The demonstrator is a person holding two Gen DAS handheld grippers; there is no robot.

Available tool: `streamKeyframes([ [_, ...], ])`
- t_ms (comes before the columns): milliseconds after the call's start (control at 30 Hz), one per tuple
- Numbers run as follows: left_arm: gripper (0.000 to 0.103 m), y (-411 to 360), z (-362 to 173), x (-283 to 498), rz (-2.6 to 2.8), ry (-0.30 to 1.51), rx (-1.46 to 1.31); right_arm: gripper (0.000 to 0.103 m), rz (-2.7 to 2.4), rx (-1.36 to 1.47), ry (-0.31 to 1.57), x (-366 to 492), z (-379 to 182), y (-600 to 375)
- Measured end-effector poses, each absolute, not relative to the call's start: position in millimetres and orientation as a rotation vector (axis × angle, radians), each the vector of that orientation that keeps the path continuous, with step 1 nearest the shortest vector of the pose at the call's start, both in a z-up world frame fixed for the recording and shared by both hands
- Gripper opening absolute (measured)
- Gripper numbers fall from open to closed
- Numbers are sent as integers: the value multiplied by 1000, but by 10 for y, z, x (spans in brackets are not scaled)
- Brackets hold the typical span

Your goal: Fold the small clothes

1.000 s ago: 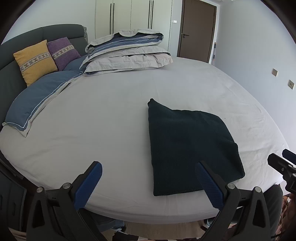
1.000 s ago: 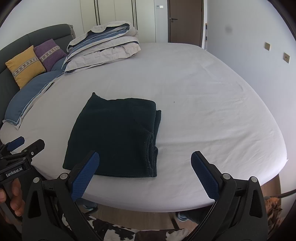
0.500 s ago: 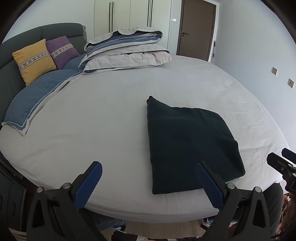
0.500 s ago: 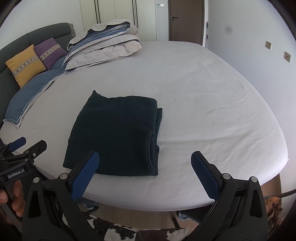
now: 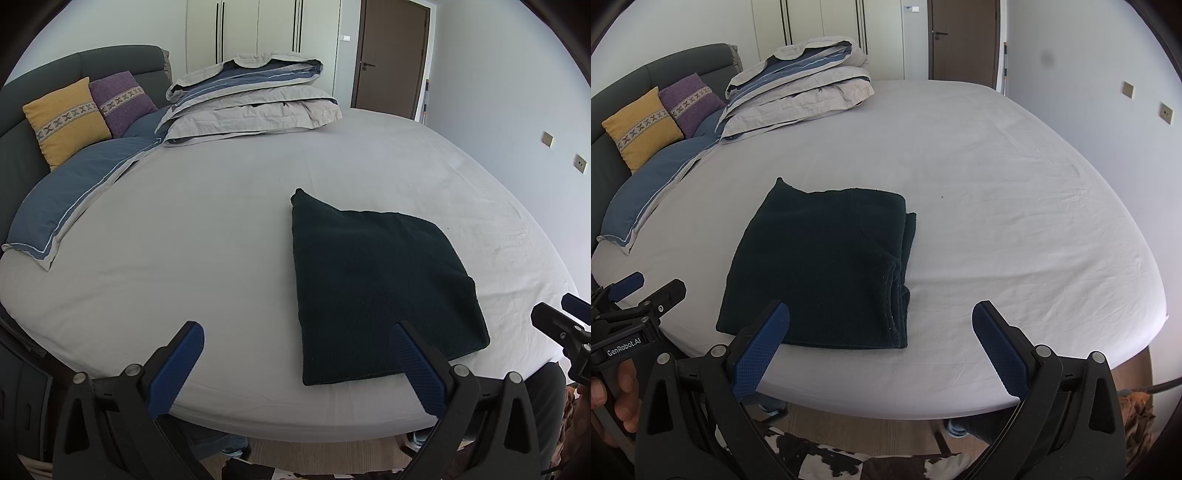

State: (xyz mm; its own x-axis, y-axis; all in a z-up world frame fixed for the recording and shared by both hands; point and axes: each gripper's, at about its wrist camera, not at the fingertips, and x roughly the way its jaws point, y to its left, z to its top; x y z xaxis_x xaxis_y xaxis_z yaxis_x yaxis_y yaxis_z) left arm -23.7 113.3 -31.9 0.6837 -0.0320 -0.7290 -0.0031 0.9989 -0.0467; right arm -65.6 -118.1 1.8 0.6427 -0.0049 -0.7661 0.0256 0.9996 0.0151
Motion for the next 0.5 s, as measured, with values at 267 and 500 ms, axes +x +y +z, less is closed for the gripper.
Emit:
streamKeyframes([
  [267, 103, 1131, -318, -239, -16, 818, -46, 101, -17, 25, 876, -660, -5, -1185],
  [500, 103, 1126, -319, -245, -16, 818, -45, 101, -17, 24, 877, -664, -16, -1180],
])
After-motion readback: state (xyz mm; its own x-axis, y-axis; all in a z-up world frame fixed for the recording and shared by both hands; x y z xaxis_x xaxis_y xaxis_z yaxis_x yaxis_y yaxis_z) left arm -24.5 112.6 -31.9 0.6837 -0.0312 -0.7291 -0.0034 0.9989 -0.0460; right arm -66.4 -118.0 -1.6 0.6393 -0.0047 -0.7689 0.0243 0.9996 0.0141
